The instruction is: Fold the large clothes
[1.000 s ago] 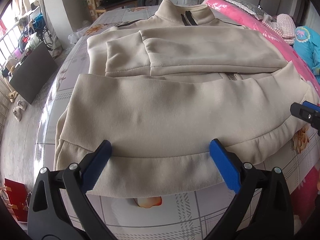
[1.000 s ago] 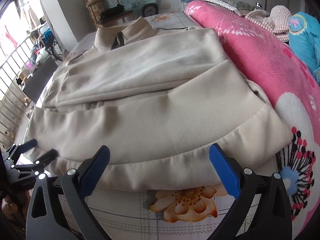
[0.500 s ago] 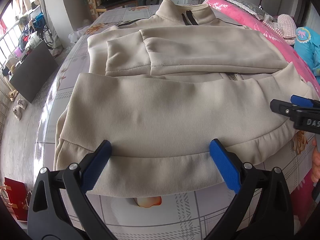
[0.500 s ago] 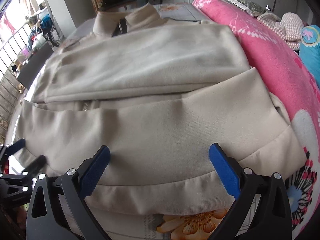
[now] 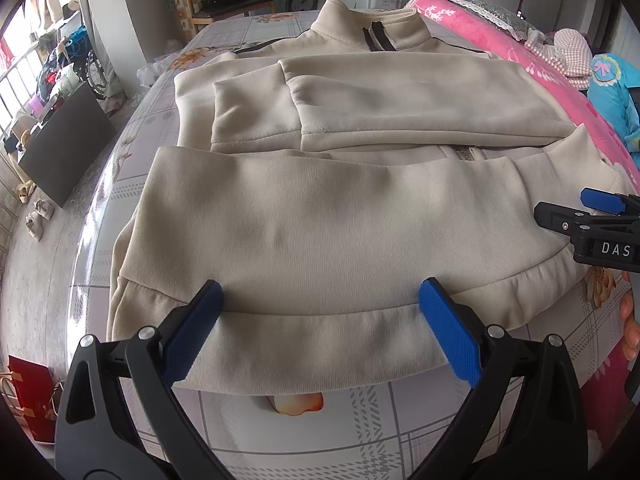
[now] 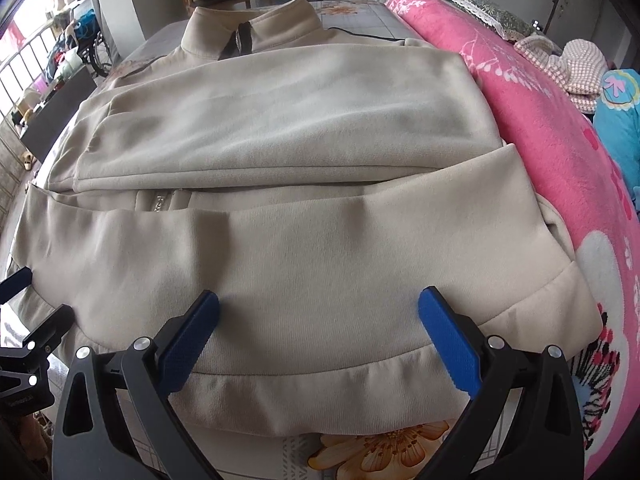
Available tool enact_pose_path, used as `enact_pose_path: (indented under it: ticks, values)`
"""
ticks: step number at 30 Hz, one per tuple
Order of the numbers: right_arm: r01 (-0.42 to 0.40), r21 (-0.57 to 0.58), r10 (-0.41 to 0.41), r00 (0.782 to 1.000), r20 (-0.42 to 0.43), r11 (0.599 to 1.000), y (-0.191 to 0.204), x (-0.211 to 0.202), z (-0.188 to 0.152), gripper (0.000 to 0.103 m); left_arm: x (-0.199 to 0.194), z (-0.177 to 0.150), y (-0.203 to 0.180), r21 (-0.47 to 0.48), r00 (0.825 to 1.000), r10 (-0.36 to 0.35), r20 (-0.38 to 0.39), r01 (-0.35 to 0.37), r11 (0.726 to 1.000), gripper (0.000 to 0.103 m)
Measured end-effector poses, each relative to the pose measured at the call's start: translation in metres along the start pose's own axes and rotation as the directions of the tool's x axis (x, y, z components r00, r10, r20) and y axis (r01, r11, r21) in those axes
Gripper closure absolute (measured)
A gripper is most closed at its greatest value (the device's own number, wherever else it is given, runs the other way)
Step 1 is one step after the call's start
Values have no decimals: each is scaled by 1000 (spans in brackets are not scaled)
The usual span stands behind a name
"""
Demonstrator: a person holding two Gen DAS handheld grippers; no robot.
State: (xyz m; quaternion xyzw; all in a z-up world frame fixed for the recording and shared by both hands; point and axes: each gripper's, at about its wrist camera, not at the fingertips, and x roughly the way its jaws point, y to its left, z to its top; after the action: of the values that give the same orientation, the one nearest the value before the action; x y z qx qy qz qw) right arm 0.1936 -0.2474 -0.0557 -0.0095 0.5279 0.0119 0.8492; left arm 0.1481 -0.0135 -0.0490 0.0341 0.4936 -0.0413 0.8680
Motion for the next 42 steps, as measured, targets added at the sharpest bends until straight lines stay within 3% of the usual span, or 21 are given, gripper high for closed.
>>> enact_pose_path:
  ticks: [42]
  values:
    - [16, 14, -16, 1000, 4, 1000, 1, 1, -1, 6, -1, -3, -1, -1, 1000, 14, 10, -14, 1000, 7]
